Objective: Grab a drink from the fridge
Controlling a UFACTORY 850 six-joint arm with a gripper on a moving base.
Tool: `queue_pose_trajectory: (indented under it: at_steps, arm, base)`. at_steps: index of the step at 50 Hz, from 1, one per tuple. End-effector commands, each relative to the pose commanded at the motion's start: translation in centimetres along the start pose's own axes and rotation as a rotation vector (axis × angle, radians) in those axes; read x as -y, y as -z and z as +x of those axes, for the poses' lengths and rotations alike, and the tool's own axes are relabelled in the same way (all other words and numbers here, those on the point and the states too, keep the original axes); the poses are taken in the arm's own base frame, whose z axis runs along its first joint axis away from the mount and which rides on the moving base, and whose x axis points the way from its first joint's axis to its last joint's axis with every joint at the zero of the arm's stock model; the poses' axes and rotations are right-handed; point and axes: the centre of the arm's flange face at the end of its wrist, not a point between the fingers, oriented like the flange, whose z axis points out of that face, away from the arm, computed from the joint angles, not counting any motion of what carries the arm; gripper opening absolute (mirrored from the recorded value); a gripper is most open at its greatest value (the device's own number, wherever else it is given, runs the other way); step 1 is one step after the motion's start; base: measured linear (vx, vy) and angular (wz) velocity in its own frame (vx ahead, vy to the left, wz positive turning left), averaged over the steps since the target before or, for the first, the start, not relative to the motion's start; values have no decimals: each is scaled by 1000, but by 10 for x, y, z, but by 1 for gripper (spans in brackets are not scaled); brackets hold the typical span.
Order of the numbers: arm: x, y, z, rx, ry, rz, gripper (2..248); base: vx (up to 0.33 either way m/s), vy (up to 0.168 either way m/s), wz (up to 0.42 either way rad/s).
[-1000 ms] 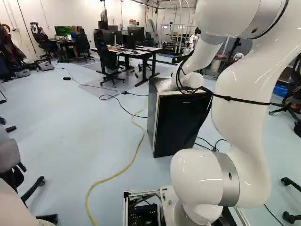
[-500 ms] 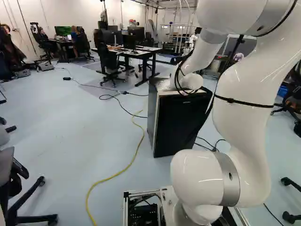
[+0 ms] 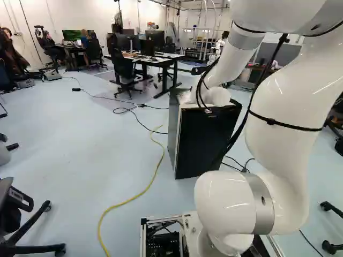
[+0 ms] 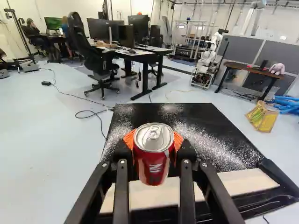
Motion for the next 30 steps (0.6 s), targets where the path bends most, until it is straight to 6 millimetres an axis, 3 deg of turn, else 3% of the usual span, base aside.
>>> queue_pose_trajectory:
  at_steps: [30]
  arm:
    - [42, 85, -40, 30, -26, 39, 98]
  base:
    - [0, 0, 0]
